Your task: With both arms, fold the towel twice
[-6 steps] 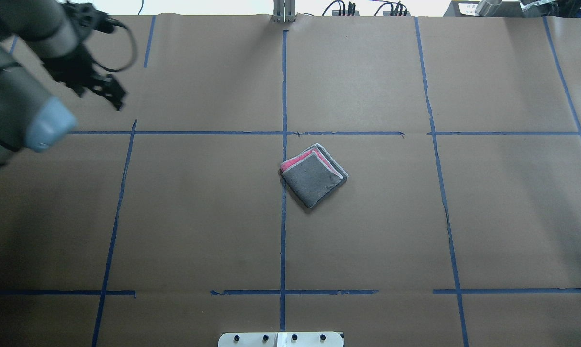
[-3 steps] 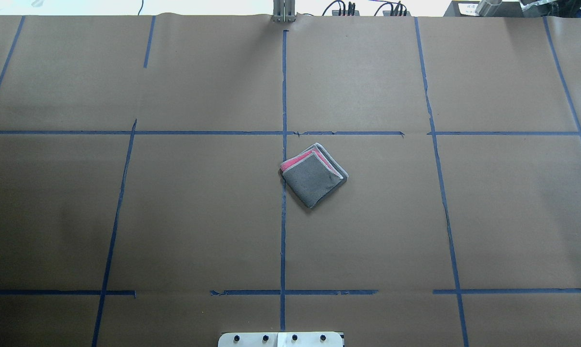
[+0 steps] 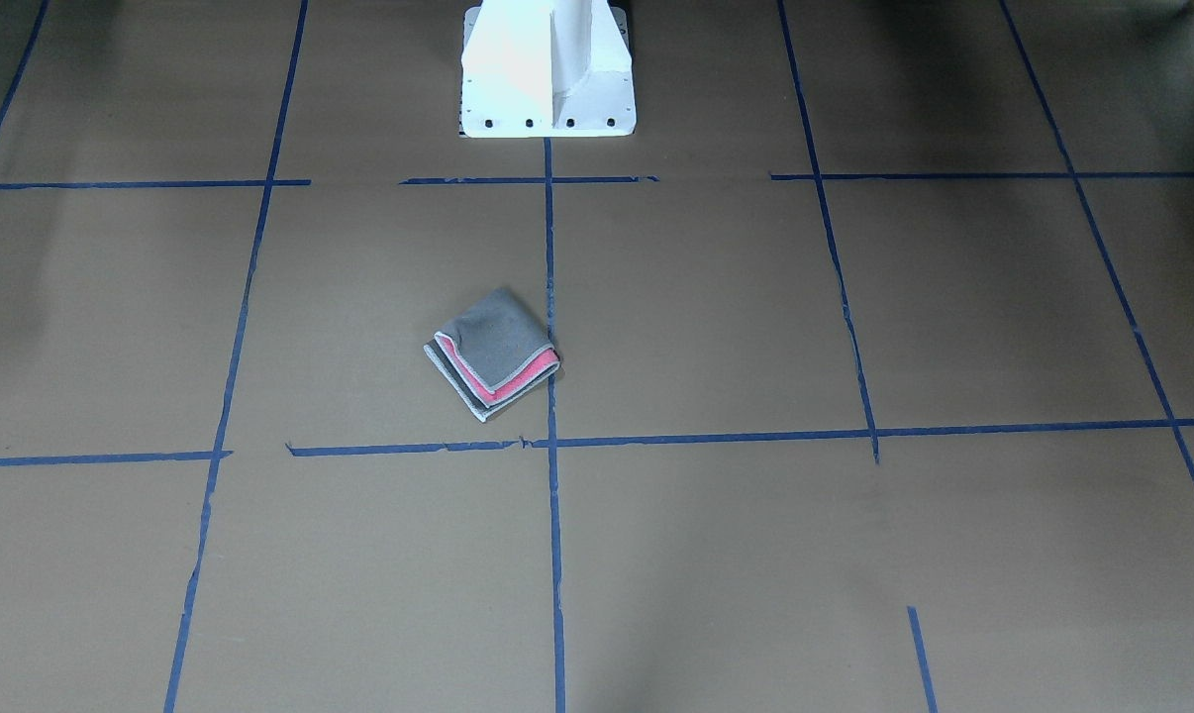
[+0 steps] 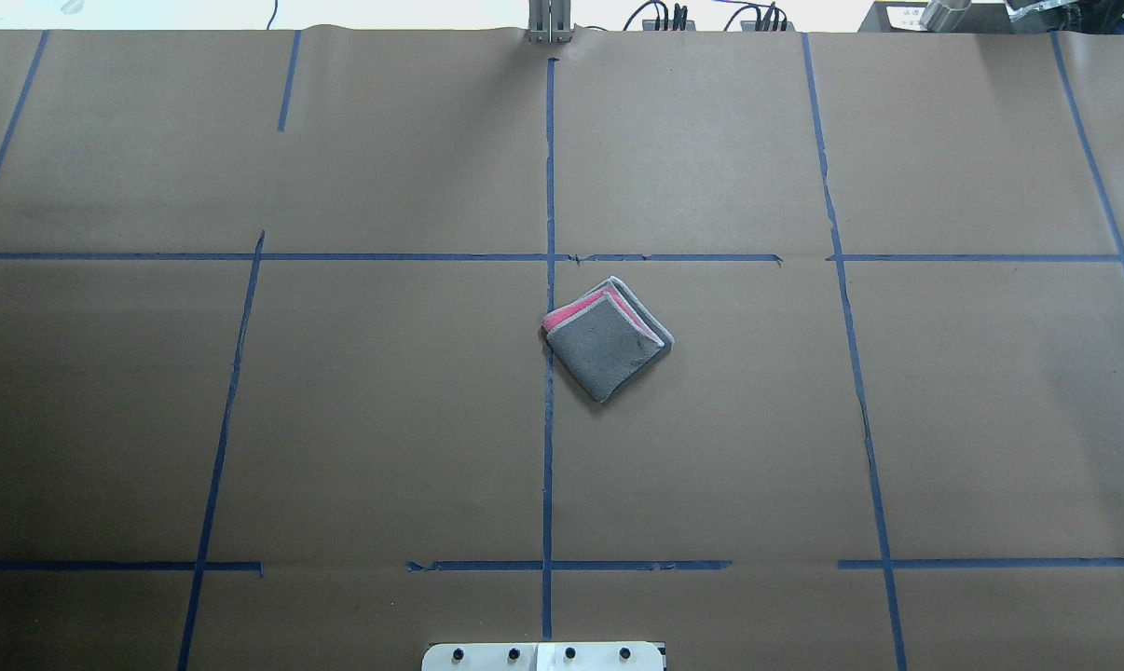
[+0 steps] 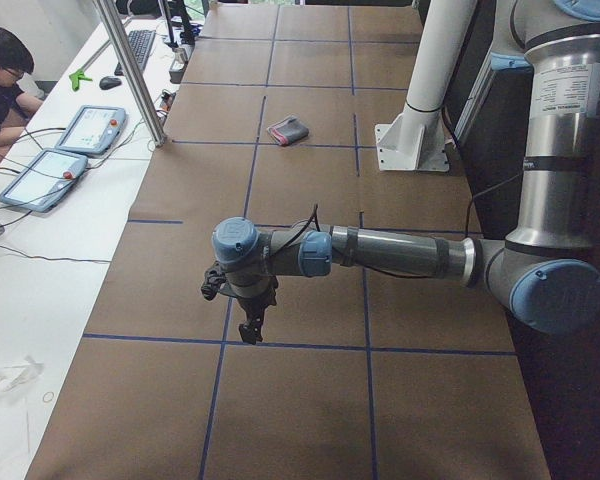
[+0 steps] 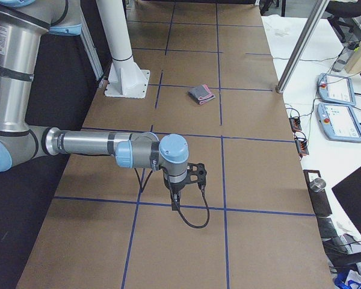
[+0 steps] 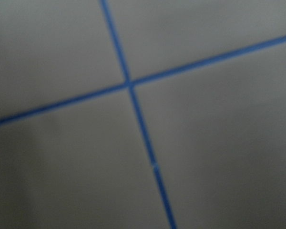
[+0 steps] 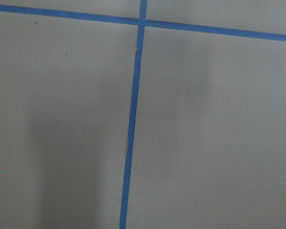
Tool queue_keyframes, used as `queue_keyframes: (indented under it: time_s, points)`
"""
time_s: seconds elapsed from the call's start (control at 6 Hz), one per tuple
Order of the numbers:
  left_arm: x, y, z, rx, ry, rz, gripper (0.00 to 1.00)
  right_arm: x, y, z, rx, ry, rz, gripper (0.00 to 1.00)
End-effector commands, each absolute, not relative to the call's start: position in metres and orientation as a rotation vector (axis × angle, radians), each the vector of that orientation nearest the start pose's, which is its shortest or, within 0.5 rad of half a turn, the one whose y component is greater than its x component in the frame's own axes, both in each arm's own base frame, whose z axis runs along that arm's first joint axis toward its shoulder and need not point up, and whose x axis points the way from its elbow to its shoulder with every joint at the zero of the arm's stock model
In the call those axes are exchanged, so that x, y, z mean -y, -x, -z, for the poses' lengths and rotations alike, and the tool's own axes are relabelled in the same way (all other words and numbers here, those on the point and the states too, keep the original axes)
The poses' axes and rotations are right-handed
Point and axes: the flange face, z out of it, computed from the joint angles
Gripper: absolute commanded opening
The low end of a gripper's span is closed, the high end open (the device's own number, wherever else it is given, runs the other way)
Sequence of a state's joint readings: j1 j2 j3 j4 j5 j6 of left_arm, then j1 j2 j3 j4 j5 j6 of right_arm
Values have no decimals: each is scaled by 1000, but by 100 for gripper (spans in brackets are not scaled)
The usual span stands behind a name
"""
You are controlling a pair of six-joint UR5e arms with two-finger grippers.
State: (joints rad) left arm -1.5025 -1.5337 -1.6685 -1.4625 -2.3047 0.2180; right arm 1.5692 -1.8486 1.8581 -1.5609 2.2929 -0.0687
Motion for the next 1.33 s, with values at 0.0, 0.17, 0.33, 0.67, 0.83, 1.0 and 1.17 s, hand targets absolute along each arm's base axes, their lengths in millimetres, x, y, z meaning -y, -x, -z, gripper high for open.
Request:
queue_keyframes:
  time_s: [0.0, 0.17, 0.33, 0.67, 0.83, 1.0, 1.17]
  points:
    - [464, 37, -653, -737, 10, -236, 100, 377, -67, -639, 723, -44, 72, 100]
    - [463, 37, -654, -736, 6, -243, 100, 377, -66, -639, 734, -45, 74, 100]
    - [466, 37, -652, -735, 1, -228, 100, 377, -65, -638, 738, -46, 76, 100]
    - [467, 38, -647, -724, -9, -235, 100, 377, -64, -640, 739, -39, 74, 100]
    - [465, 37, -648, -728, -5, -234, 100, 377, -64, -641, 740, -37, 72, 100]
    - [464, 37, -652, -729, 7, -230, 100, 377, -64, -641, 740, -37, 74, 100]
    - [464, 38, -653, -728, 9, -229, 100, 377, -64, -640, 740, -38, 74, 100]
